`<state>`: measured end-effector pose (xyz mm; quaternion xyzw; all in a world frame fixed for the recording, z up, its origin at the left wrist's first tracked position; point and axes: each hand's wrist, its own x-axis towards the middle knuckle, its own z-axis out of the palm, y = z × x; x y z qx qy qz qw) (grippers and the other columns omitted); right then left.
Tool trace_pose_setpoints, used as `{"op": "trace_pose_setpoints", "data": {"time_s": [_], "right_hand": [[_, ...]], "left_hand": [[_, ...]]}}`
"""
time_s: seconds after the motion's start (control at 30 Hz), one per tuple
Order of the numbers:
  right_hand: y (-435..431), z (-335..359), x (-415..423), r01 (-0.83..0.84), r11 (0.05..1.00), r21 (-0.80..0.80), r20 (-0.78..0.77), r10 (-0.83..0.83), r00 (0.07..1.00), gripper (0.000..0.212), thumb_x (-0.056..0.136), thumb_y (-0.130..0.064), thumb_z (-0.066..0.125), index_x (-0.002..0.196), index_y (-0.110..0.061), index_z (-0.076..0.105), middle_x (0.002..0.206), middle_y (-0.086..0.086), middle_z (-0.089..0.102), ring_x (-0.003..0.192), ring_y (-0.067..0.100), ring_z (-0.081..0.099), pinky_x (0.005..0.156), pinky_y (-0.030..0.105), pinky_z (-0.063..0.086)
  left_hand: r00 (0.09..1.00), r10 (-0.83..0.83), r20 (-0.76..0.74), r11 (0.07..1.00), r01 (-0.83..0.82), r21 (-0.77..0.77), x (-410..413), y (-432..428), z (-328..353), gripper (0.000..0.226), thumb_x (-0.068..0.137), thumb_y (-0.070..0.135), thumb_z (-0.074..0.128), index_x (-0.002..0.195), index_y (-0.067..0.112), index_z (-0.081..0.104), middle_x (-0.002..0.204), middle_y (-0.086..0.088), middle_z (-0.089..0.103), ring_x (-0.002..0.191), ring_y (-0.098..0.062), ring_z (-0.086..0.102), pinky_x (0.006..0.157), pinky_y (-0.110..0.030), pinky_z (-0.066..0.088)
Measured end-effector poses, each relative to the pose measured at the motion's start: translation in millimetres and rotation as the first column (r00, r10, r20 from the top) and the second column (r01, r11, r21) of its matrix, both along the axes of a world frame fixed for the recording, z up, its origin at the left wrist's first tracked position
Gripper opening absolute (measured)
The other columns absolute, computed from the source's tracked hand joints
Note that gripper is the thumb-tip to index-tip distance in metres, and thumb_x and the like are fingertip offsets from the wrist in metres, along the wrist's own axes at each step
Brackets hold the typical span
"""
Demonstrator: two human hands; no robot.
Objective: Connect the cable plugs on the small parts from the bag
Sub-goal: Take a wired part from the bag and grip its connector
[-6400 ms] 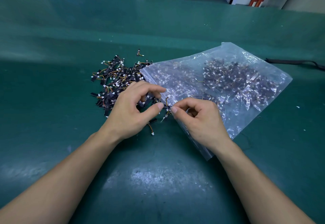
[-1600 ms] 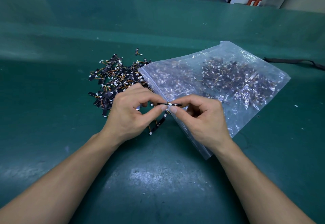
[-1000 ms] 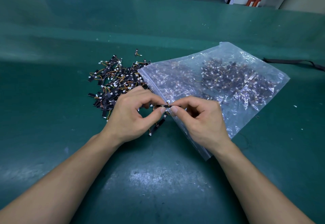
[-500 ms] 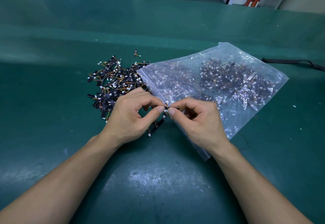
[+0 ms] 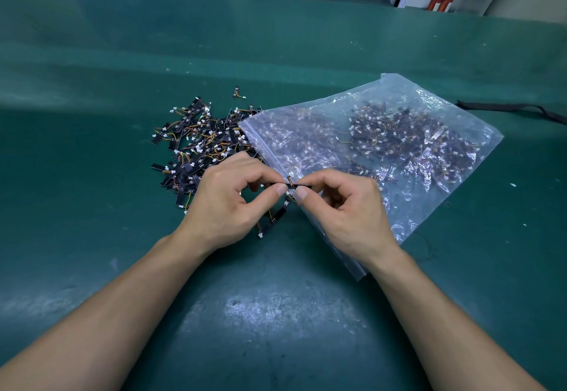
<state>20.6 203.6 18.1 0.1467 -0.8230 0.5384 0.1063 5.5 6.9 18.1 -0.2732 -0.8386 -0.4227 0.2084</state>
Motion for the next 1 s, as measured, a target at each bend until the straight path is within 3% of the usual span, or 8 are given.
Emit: {"op": "trace_pose_setpoints", "data": {"time_s": [0.2,0.43,0.67,1.0], "right_hand": [[0.5,1.0,-0.5,-0.013,0.999,0.04,-0.016,0.014,1.0,0.011,0.087,-0.021,0.07,0.079,-0.025,0.075,0.064,-0.005,0.068,0.05,0.004,0.045,0.054,0.015,0.036],[-1.9,0.1,-0.1,-0.007,1.0,0.007,0.014,0.007,1.0,0.01,0.084,-0.026,0.072,0.08,-0.035,0.074,0.065,-0.017,0.064,0.049,0.005,0.044,0.051,0.015,0.035],[-1.0,-0.1,-0.1,-0.016,1.0,0.014,0.028,0.015,0.999,0.008,0.086,-0.023,0.072,0.08,-0.028,0.076,0.068,-0.01,0.069,0.049,0.004,0.044,0.052,0.015,0.035],[-0.4,0.4,-1.6,0.002,1.0,0.015,0.001,-0.002,1.0,0.012,0.087,-0.024,0.07,0.077,-0.029,0.073,0.066,-0.012,0.069,0.051,0.003,0.047,0.054,0.016,0.037]], "left_hand": [[0.999,-0.027,0.029,1.0,0.027,0.007,0.5,-0.6,-1.3,0.006,0.086,0.02,0.07,0.082,0.017,0.074,0.076,0.01,0.068,0.072,-0.012,0.054,0.07,-0.02,0.04],[1.0,-0.008,0.007,1.0,0.008,0.011,-0.7,-0.3,-1.7,0.008,0.085,0.011,0.072,0.079,0.015,0.073,0.073,0.008,0.067,0.07,-0.013,0.054,0.068,-0.019,0.04],[1.0,-0.006,-0.004,1.0,0.006,0.017,-0.8,-0.1,-2.7,0.007,0.086,0.013,0.074,0.079,0.014,0.075,0.072,0.005,0.069,0.069,-0.016,0.057,0.066,-0.023,0.044],[0.999,-0.006,0.052,1.0,0.006,0.013,0.0,-0.5,-0.6,0.005,0.084,0.014,0.072,0.08,0.015,0.074,0.075,0.012,0.068,0.073,-0.012,0.057,0.07,-0.018,0.04]]}}
